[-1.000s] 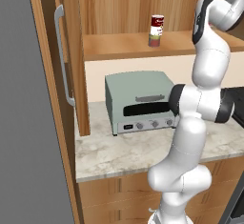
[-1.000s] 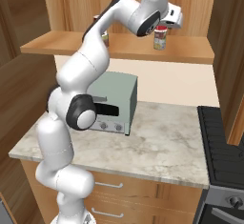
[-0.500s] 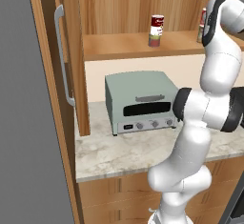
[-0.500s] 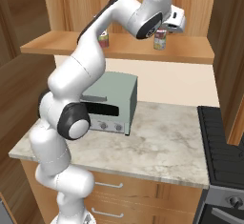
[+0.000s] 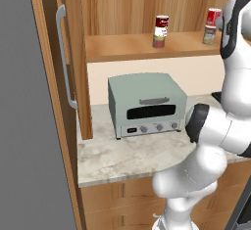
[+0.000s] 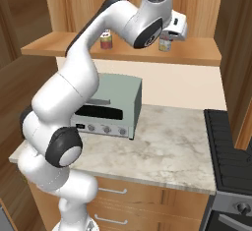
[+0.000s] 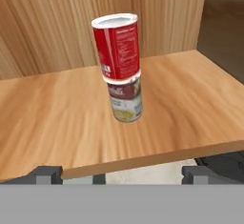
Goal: Stack two cans on top of the other two cans in the cabinet.
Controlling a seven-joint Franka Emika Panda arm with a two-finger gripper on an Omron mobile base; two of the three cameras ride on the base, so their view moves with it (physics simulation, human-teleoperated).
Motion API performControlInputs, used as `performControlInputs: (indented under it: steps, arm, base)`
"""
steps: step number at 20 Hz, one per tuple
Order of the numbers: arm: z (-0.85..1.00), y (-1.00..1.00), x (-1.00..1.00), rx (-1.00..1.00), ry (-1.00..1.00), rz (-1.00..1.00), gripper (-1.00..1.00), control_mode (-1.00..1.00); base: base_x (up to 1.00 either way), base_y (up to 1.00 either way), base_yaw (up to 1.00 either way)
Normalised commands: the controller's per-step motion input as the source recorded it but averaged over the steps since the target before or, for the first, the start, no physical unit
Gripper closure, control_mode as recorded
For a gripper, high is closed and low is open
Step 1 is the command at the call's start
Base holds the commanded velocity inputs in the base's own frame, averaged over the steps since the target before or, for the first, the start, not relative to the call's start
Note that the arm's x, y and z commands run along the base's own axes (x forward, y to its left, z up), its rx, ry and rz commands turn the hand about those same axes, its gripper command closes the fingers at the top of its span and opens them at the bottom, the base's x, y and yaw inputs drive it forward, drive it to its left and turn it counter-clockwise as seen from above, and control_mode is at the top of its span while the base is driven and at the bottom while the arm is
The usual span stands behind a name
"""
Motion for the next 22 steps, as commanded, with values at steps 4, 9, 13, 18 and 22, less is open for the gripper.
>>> performControlInputs:
  steps: [4,9,13,18,22]
  arm:
    - [-0.17,0.45,-0.58,-0.04,0.0,0.0,-1.0,-1.0]
    - [-0.25,0.48,-0.56,-0.01,0.03,0.0,-1.0,-1.0]
    - [-0.34,0.47,-0.54,-0.01,0.03,-0.02,-1.0,-1.0]
    - [-0.42,0.46,-0.48,0.0,0.04,-0.01,-1.0,-1.0]
    - [-0.45,0.46,-0.38,0.0,0.1,0.0,-1.0,-1.0]
  base:
    - [0.0,0.0,0.0]
    - [0.0,0.0,0.0]
    - [0.0,0.0,0.0]
    - [0.0,0.0,0.0]
    - [0.0,0.0,0.0]
